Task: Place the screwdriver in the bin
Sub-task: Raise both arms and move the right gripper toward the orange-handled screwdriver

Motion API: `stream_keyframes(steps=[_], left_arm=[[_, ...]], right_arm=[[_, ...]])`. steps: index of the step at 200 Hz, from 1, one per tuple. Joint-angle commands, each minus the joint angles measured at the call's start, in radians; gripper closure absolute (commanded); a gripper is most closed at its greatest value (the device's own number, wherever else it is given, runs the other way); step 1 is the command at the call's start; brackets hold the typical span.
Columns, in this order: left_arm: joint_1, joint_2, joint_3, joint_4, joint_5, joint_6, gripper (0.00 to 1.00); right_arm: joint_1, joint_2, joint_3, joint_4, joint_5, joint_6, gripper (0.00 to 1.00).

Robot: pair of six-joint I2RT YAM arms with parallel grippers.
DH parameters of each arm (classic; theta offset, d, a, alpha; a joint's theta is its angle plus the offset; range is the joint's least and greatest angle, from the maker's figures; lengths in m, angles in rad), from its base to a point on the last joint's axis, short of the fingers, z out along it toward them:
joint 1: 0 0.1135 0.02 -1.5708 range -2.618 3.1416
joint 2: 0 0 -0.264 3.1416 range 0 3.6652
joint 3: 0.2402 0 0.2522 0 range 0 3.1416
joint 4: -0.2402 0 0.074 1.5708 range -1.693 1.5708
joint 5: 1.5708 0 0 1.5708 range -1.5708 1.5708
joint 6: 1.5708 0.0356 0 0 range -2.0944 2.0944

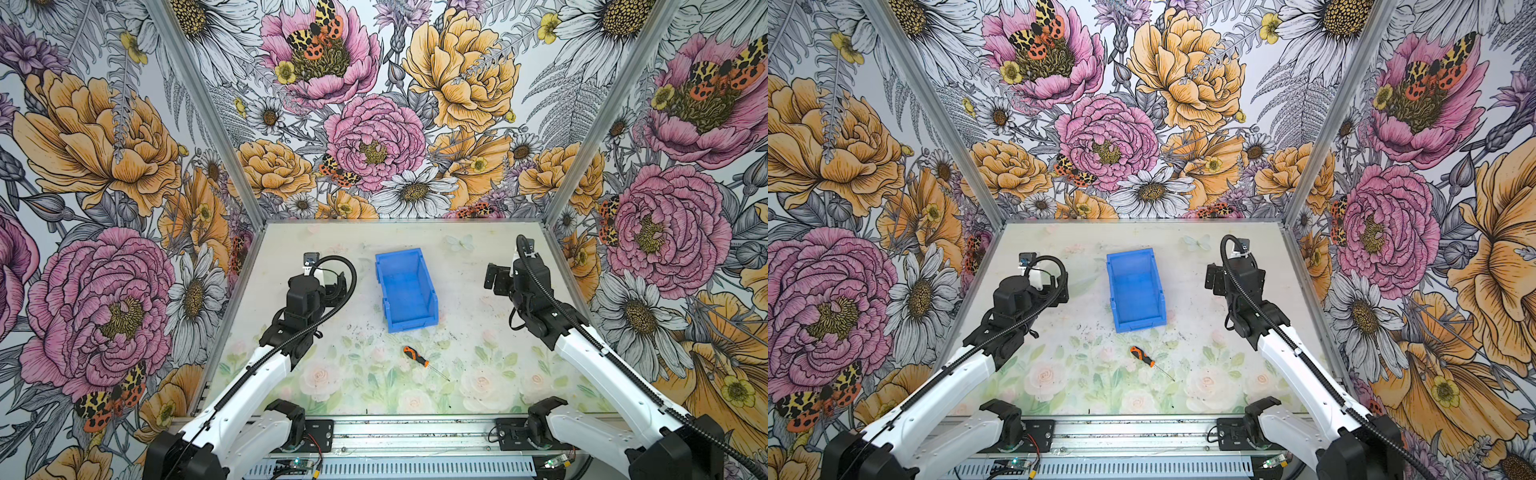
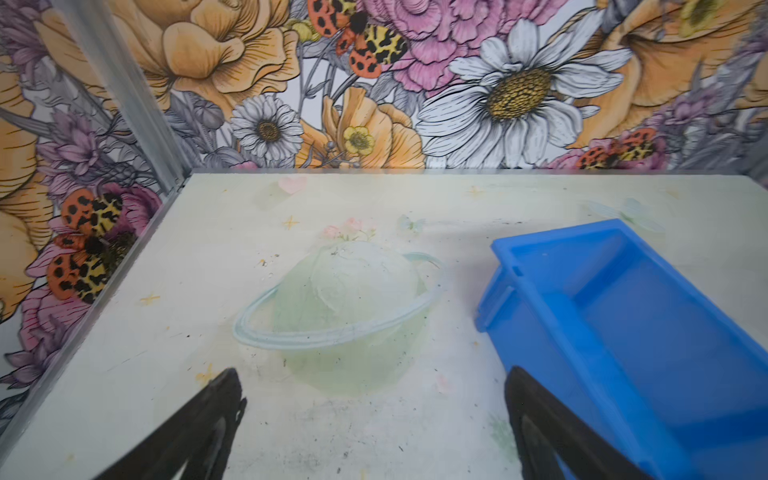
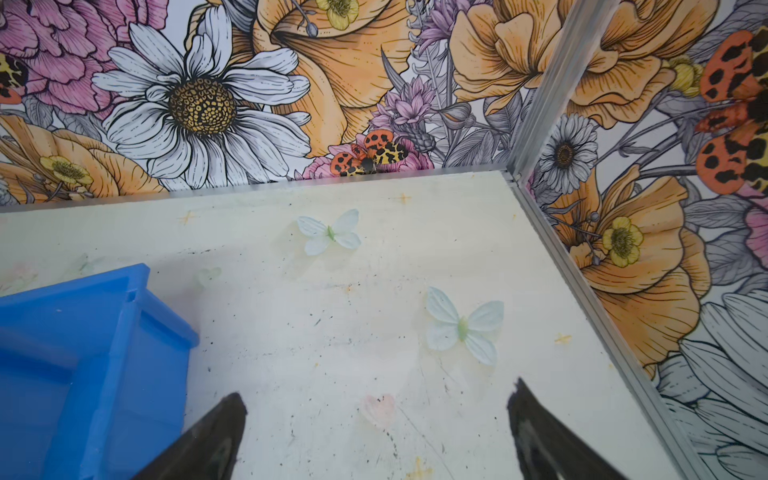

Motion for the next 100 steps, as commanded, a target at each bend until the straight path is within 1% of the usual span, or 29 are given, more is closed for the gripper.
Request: stream_keyframes(steps=[1, 18, 23, 34, 47, 55, 64, 68, 72, 100], left_arm=[[-0.075, -0.09, 0.035, -0.114, 0.139, 0.016, 0.01], [-0.158, -0.145, 0.052, -0.204, 0.085, 0.016, 0.01], [-0.178, -0.161, 0.051, -0.223, 0.08, 0.016, 0.01], [-0.217, -0.191, 0.044, -0.254, 0.078, 0.002, 0.01], [-0.262, -0.218, 0.041, -0.288, 0.07, -0.034, 0.01], [-0.292, -0.227, 0.037, -0.31, 0.057, -0.069, 0.01], [-0.332, -0.238, 0.028, -0.326, 0.038, -0.107, 0.01], [-0.351, -0.242, 0.021, -0.329, -0.003, -0.118, 0.01], [-0.369, -0.247, 0.013, -0.33, -0.016, -0.136, 0.01], [-0.475, -0.242, -0.032, -0.334, -0.071, -0.224, 0.01]], right_arm=[[0.077, -0.035, 0.015, -0.101, -0.066, -0.039, 0.0], [0.139, -0.089, -0.021, -0.08, -0.153, -0.122, 0.01], [0.157, -0.112, -0.035, -0.074, -0.167, -0.144, 0.0], [0.186, -0.154, -0.068, -0.066, -0.237, -0.184, 0.01], [0.207, -0.194, -0.099, -0.071, -0.3, -0.199, 0.01], [0.223, -0.21, -0.111, -0.08, -0.309, -0.2, 0.0], [0.251, -0.227, -0.12, -0.093, -0.287, -0.196, 0.0], [0.264, -0.234, -0.122, -0.1, -0.276, -0.194, 0.01], [0.276, -0.238, -0.126, -0.106, -0.271, -0.192, 0.0], [0.358, -0.238, -0.145, -0.127, -0.304, -0.173, 0.01]])
